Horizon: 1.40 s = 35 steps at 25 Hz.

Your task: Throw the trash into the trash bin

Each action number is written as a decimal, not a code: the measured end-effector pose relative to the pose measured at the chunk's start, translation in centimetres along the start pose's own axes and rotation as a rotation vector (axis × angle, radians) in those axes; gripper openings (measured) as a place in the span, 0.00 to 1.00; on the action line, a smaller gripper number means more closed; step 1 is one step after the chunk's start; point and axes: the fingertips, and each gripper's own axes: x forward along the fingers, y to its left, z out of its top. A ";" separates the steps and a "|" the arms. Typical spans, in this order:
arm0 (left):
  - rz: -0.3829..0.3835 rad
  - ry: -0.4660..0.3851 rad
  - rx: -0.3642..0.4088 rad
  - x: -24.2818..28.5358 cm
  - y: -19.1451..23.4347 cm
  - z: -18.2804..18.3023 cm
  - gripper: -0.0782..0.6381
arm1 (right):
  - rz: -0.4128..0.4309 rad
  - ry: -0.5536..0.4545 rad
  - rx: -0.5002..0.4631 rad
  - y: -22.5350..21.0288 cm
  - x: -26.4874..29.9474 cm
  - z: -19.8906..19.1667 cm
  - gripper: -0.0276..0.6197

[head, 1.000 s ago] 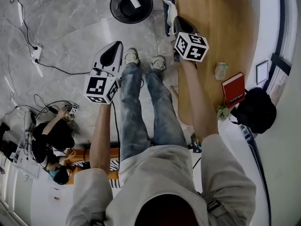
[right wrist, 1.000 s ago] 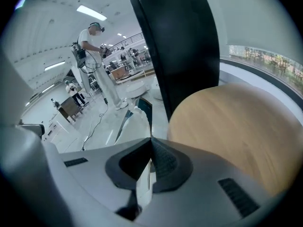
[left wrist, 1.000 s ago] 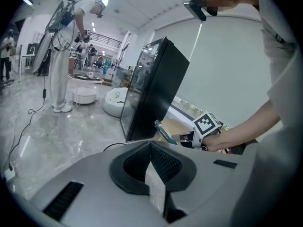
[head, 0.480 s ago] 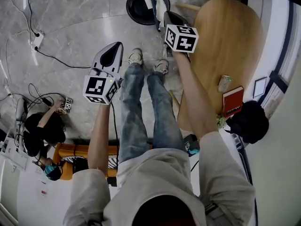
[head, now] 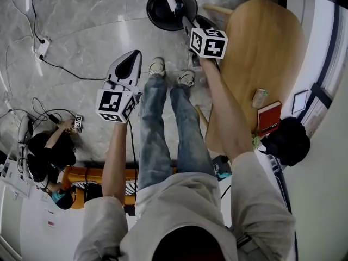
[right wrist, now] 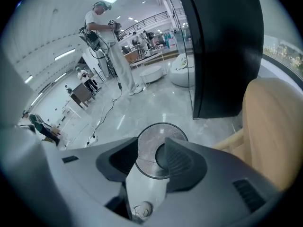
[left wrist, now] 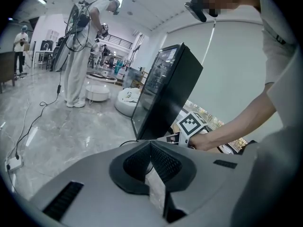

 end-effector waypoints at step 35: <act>-0.355 0.117 0.239 7.2 -19.0 -0.9 0.13 | -0.239 -0.294 0.202 -13.4 -21.3 -7.3 0.09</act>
